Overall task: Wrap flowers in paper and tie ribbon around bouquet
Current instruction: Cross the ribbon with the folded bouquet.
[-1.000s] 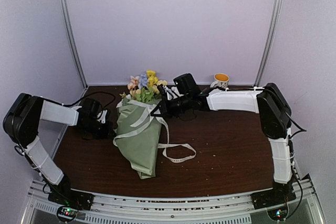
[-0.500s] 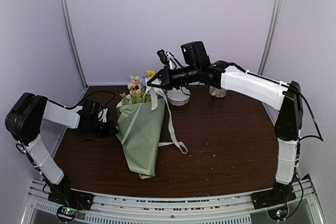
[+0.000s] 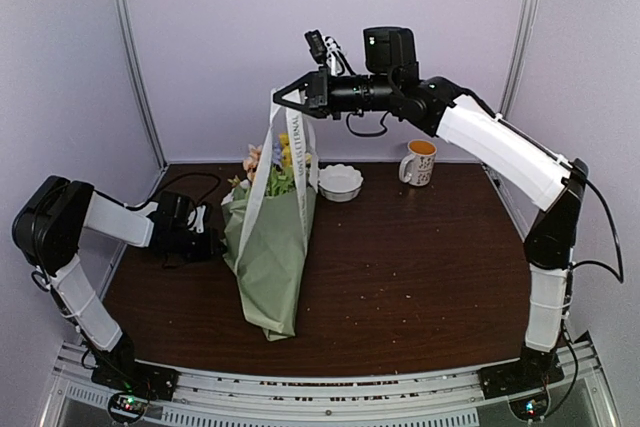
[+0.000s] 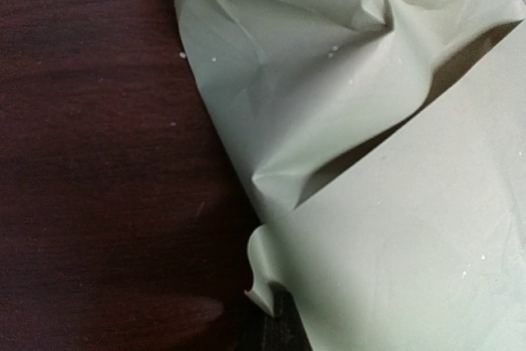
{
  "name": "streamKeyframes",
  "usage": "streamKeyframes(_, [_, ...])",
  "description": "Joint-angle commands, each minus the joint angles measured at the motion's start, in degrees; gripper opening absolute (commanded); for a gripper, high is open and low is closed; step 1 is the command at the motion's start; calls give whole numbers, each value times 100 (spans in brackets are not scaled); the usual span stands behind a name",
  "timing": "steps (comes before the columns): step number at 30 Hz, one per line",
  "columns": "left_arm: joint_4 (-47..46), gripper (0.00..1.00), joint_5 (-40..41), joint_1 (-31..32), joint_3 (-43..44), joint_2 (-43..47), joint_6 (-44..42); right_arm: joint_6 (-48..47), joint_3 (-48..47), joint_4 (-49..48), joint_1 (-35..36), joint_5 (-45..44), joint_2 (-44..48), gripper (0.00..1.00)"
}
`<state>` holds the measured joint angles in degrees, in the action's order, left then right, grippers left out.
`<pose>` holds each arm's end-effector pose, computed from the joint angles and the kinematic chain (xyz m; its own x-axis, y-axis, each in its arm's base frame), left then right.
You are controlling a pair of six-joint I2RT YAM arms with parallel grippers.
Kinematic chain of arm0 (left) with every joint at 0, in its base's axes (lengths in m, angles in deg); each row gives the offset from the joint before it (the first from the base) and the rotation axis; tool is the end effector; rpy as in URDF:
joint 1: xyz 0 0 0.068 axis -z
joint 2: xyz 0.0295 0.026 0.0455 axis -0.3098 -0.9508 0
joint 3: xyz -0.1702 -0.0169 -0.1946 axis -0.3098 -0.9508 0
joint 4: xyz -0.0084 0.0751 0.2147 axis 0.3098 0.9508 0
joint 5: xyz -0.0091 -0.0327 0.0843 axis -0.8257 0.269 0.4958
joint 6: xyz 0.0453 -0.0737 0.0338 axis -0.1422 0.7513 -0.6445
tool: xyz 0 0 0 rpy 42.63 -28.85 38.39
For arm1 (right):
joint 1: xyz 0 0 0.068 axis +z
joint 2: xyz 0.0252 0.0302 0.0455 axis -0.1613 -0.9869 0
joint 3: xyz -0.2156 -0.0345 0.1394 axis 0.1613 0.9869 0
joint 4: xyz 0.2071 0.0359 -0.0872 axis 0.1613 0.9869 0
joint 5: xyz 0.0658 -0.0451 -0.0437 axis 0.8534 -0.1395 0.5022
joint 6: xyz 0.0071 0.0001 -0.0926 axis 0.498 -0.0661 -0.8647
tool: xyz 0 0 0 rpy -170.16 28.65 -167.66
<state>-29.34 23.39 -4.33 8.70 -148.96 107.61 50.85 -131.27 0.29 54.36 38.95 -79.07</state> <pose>0.2970 -0.1001 0.0975 -0.8614 -0.2483 -0.4430 0.0193 0.8557 -0.5171 0.2765 0.3530 0.4278 -0.6080 -0.0335 -0.7932 -0.7895 0.1309 0.5996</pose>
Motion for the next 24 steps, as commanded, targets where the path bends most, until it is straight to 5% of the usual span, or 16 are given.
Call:
streamKeyframes(1, [591, 0, 286, -11, -268, -364, 25, 662, -297, -725, 153, -1, -582, 0])
streamKeyframes(6, [658, 0, 278, -12, -235, -339, 6, 922, -712, -553, 200, -288, -1474, 0])
streamKeyframes(12, [688, 0, 270, -10, -205, -360, -48, 580, 21, -248, 77, -1068, -1277, 0])
streamKeyframes(21, [784, 0, 319, -10, -136, -336, -175, 179, 744, 774, -264, -1986, -1287, 26])
streamKeyframes(24, [784, 0, 297, -10, -131, -339, -177, 159, 1014, 646, -280, -1931, -1209, 20])
